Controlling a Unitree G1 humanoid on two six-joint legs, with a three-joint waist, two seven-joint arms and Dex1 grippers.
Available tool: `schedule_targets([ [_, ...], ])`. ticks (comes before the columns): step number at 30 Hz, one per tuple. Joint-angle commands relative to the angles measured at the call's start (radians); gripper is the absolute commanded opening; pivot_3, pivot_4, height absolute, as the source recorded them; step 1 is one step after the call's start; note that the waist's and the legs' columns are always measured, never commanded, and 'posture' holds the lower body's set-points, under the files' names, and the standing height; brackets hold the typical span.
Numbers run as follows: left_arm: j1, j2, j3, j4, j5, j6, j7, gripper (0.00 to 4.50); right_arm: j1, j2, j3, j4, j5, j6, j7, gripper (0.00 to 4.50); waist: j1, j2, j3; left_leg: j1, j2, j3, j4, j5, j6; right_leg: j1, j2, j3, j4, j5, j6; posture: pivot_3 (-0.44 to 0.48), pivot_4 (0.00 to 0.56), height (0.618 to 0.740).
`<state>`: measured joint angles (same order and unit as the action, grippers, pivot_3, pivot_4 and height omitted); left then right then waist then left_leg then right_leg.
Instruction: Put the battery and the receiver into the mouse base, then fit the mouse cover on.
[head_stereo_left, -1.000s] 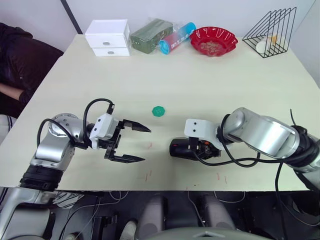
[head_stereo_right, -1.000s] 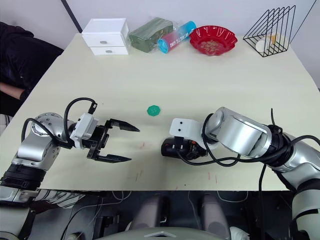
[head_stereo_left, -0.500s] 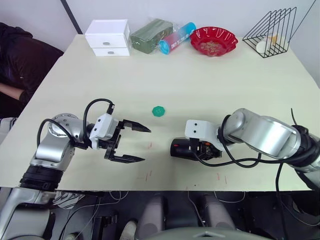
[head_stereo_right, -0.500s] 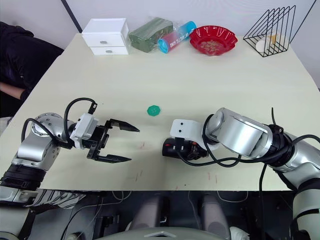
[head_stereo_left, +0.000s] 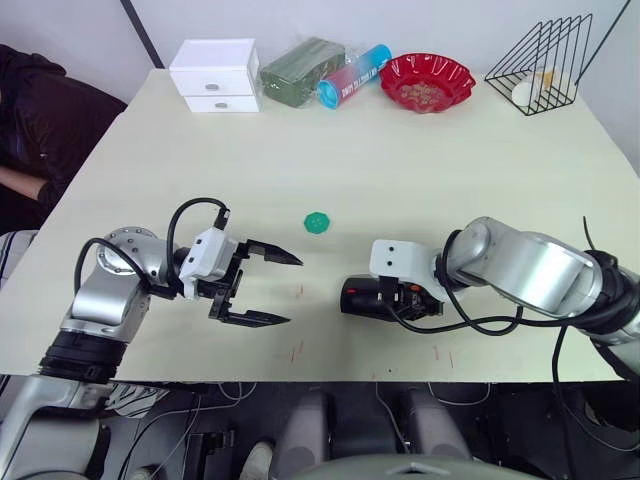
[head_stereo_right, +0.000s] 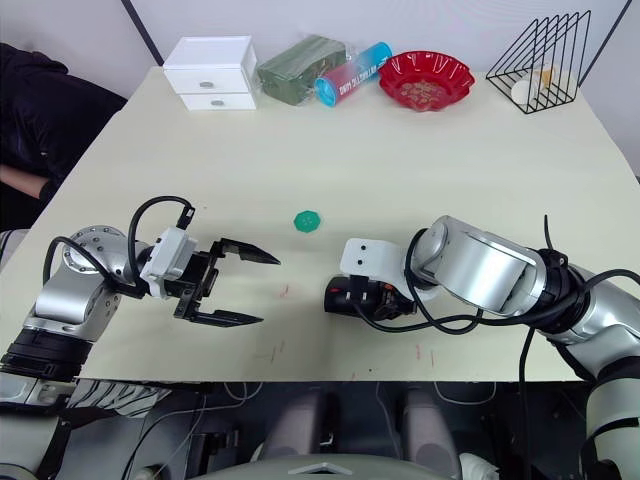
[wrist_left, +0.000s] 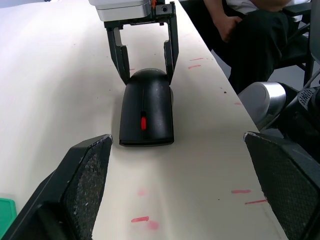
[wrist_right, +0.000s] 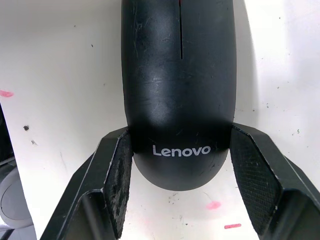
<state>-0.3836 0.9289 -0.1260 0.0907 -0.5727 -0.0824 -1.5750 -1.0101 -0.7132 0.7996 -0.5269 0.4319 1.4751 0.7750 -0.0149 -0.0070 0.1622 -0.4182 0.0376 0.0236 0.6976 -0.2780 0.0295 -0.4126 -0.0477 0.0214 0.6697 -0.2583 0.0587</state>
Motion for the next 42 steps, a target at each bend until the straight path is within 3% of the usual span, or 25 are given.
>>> schedule_targets([
  [1,0.002,0.011,0.024,-0.028,-0.019,-0.005,-0.039,4.50,-0.003,-0.003,-0.008,-0.012,0.007,-0.004,-0.003,2.37,0.000,0.000,0.000,0.000,0.000,0.000,0.000,0.000,0.000,0.000,0.000,0.000,0.000,0.000,0.000,0.000,0.150,0.740],
  [5,-0.005,0.011,0.021,-0.024,-0.019,-0.004,-0.039,4.50,-0.006,-0.008,-0.002,-0.015,0.008,-0.010,0.001,2.37,0.000,0.000,0.000,0.000,0.000,0.000,0.000,0.000,0.000,0.000,0.000,0.000,0.000,0.000,0.000,0.000,0.150,0.740],
  [7,-0.005,0.011,0.021,-0.024,-0.019,-0.004,-0.039,4.50,-0.008,-0.015,0.005,-0.020,0.009,-0.016,0.009,3.38,0.000,0.000,0.000,0.000,0.000,0.000,0.000,0.000,0.000,0.000,0.000,0.000,0.000,0.000,0.000,0.000,0.150,0.740],
  [10,-0.004,0.011,0.022,-0.026,-0.019,-0.003,-0.039,4.50,-0.005,-0.012,-0.001,-0.017,0.010,-0.017,0.002,4.43,0.000,0.000,0.000,0.000,0.000,0.000,0.000,0.000,0.000,0.000,0.000,0.000,0.000,0.000,0.000,0.000,0.150,0.740],
  [23,-0.011,0.011,0.017,-0.016,-0.020,-0.009,-0.039,4.50,-0.001,-0.032,-0.036,-0.020,0.019,-0.044,0.015,4.43,0.000,0.000,0.000,0.000,0.000,0.000,0.000,0.000,0.000,0.000,0.000,0.000,0.000,0.000,0.000,0.000,0.150,0.740],
  [29,-0.009,0.012,0.024,-0.018,-0.023,-0.009,-0.039,4.50,0.100,-0.110,-0.196,-0.044,0.034,-0.200,0.064,4.43,0.002,0.000,0.000,-0.001,0.000,0.000,0.000,0.000,0.000,0.000,0.000,0.000,-0.001,0.000,0.000,0.000,0.150,0.740],
  [33,-0.006,0.014,0.029,-0.021,-0.029,-0.006,-0.039,4.50,0.234,-0.084,-0.370,-0.037,0.071,-0.351,0.079,4.43,0.001,-0.001,0.000,-0.001,0.000,0.000,0.000,0.000,0.000,0.000,0.000,-0.001,-0.001,0.000,0.000,0.000,0.150,0.740],
  [36,-0.010,0.013,0.032,-0.017,-0.030,-0.005,-0.039,4.50,0.277,-0.067,-0.388,-0.037,0.055,-0.396,0.070,4.43,0.000,-0.001,0.000,-0.001,0.000,0.000,-0.001,0.000,0.000,0.000,0.000,0.000,-0.001,0.000,0.000,0.000,0.150,0.740],
  [37,-0.010,0.013,0.033,-0.016,-0.031,-0.004,-0.039,4.50,0.284,-0.053,-0.393,-0.040,0.060,-0.395,0.065,3.83,0.000,-0.001,0.000,0.000,0.000,0.000,-0.001,0.000,0.000,0.000,0.000,0.000,-0.001,0.000,0.000,0.000,0.150,0.740],
  [38,-0.011,0.013,0.034,-0.016,-0.031,-0.005,-0.039,4.50,0.289,-0.042,-0.398,-0.042,0.065,-0.393,0.062,3.60,0.000,-0.001,0.000,0.000,0.000,0.000,-0.001,0.000,0.000,0.000,0.000,0.000,-0.001,0.000,0.000,0.000,0.150,0.740],
  [40,-0.010,0.014,0.035,-0.016,-0.033,-0.004,-0.039,4.50,0.282,-0.009,-0.372,-0.047,0.058,-0.377,0.046,2.71,0.001,-0.001,0.000,0.000,0.000,0.000,-0.001,0.000,0.000,0.000,0.000,0.000,-0.001,0.000,0.000,0.000,0.150,0.740],
  [42,-0.010,0.014,0.037,-0.017,-0.035,-0.002,-0.039,4.50,0.272,0.013,-0.340,-0.040,0.034,-0.374,0.032,2.71,0.001,-0.001,0.000,0.000,0.000,0.000,-0.001,0.000,0.000,0.000,0.000,0.000,-0.001,0.000,0.000,0.000,0.150,0.740],
])
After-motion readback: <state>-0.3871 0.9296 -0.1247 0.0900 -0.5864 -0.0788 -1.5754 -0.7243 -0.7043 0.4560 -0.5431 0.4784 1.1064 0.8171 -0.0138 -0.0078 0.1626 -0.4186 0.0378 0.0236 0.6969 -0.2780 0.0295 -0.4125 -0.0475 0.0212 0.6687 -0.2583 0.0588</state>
